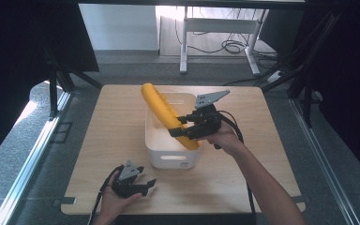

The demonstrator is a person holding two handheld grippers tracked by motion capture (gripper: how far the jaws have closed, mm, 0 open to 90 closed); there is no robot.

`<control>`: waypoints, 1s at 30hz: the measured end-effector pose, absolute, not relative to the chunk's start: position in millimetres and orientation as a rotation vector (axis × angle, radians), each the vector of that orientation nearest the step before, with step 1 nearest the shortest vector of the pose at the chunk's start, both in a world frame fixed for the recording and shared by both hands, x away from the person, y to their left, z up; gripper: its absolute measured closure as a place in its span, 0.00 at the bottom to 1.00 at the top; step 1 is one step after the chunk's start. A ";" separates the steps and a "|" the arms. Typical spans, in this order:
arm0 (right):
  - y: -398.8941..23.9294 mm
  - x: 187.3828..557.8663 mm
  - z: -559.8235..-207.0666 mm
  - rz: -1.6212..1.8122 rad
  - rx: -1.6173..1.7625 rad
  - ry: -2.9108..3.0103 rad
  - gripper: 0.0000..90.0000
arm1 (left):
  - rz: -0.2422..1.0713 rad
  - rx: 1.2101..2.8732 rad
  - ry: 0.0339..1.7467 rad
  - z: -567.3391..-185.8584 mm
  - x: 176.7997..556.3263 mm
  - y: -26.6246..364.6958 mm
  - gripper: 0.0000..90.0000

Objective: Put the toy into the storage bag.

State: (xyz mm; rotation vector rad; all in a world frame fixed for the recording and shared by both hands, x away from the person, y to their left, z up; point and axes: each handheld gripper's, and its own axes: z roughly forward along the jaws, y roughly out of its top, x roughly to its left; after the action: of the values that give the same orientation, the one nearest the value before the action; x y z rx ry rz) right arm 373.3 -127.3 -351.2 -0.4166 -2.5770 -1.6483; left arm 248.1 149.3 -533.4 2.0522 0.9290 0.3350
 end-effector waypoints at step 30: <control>-151.1 374.5 -361.3 -1.679 -0.505 -2.624 0.40 | 0.333 2.066 0.923 -533.6 248.0 148.9 0.33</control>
State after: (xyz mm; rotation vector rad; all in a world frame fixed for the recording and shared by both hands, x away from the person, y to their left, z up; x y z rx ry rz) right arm 374.5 -151.1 -361.3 -0.5053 -2.6240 -1.6788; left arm 248.0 148.9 -533.6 2.0660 0.9227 0.3333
